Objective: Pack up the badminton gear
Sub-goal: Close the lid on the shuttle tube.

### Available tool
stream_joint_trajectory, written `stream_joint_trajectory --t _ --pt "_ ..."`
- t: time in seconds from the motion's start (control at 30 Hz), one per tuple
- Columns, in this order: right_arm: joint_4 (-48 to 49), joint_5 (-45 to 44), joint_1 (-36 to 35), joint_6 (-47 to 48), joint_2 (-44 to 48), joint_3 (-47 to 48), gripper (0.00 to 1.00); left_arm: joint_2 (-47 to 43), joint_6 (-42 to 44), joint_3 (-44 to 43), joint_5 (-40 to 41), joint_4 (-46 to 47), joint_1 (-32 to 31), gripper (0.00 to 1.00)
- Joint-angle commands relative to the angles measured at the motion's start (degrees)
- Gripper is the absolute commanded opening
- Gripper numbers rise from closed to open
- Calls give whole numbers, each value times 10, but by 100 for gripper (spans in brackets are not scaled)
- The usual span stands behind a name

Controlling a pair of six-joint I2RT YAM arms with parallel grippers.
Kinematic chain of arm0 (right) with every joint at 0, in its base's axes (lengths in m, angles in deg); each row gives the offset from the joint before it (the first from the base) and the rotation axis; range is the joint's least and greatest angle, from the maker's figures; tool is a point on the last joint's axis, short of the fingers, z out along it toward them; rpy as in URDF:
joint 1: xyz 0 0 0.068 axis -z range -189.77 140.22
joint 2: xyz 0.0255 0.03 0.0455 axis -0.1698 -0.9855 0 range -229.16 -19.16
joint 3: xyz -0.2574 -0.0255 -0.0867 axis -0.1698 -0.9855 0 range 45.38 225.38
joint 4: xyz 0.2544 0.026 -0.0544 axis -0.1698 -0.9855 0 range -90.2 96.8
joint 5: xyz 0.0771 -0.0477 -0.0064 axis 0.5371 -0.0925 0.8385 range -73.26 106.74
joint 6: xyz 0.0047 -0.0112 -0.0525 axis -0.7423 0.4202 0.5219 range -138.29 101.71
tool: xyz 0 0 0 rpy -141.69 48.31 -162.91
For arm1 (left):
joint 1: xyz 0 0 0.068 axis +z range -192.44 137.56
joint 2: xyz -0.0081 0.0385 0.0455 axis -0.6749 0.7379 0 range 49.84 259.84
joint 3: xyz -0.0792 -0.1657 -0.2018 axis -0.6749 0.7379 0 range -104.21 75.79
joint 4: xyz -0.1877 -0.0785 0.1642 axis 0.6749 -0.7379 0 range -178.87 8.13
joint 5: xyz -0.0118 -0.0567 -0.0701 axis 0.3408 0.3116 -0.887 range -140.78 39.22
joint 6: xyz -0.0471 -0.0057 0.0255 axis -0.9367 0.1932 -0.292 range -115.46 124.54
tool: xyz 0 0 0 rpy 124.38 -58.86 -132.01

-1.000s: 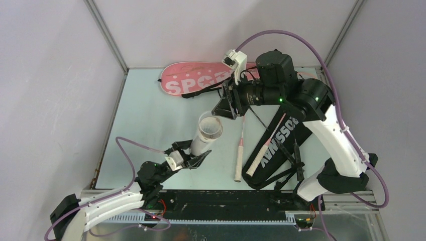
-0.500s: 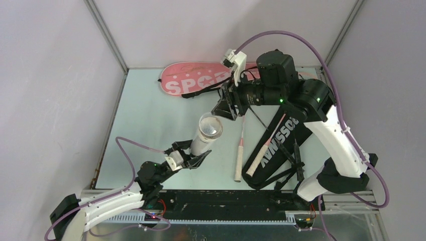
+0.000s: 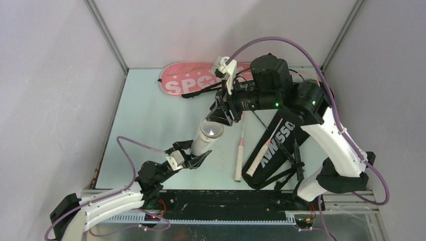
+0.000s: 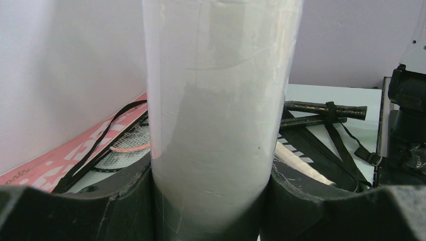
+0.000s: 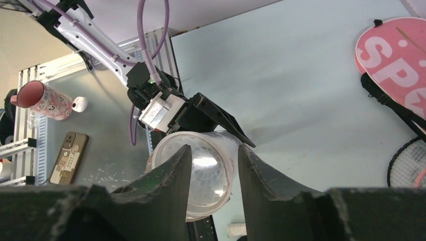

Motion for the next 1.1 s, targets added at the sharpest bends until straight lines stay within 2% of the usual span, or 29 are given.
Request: stream_joint_trajectory --t 0.0,0.33,0.7,0.9,1.07 --pt "25 12 -7 23 -1 1 39 -6 -4 18 -2 45 -1 44" --pt "21 -3 -15 44 14 -30 29 -13 -4 20 0 42 -1 44" --pt "6 -34 -38 72 36 -57 29 -17 -6 21 10 42 -1 46" --pt "-23 -100 -63 65 10 -46 31 -17 -4 21 -1 41 -1 45" --pt "-69 -92 -73 53 -15 -19 27 -22 -2 23 5 42 -1 45"
